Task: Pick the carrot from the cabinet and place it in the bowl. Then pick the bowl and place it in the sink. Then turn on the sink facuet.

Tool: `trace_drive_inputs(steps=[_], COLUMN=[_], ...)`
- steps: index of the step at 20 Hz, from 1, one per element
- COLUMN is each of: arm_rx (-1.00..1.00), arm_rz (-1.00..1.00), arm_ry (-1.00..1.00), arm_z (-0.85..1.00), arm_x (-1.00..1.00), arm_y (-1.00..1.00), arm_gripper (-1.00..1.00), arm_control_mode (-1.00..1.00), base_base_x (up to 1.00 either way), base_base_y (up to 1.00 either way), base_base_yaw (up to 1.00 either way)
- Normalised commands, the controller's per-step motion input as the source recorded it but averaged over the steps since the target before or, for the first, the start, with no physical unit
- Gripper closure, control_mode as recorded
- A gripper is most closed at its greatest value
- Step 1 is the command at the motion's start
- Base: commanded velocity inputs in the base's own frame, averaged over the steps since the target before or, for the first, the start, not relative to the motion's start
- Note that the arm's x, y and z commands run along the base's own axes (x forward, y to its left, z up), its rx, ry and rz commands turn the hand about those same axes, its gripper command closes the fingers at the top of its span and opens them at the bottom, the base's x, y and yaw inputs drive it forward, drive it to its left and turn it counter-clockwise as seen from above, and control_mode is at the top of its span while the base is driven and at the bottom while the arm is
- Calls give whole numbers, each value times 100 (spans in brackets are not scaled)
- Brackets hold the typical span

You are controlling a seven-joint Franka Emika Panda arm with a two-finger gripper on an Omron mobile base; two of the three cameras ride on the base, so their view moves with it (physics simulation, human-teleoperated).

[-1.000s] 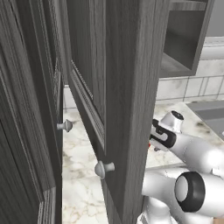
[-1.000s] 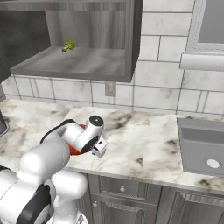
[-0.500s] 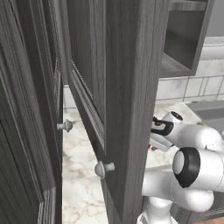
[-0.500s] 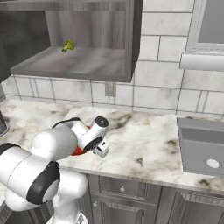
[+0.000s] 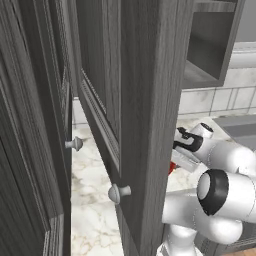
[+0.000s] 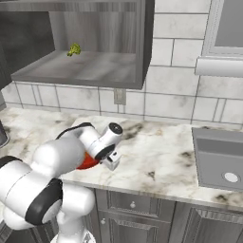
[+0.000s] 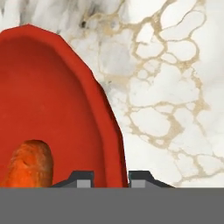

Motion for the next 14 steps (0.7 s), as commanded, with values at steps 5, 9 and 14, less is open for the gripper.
trace_drive_inputs(steps=[5, 9, 14], arm_rx=[2, 7, 8], arm_rz=[-8, -7, -2], arm_ry=[-3, -8, -11], arm_z=[77, 100, 99], arm_x=[-71, -80, -76], arm_y=[-4, -22, -36], arm_gripper=[100, 100, 100], arm_control_mode=[-100, -100, -100], base_base_x=[0, 0, 0], base_base_y=[0, 0, 0], base_base_yaw=[0, 0, 0])
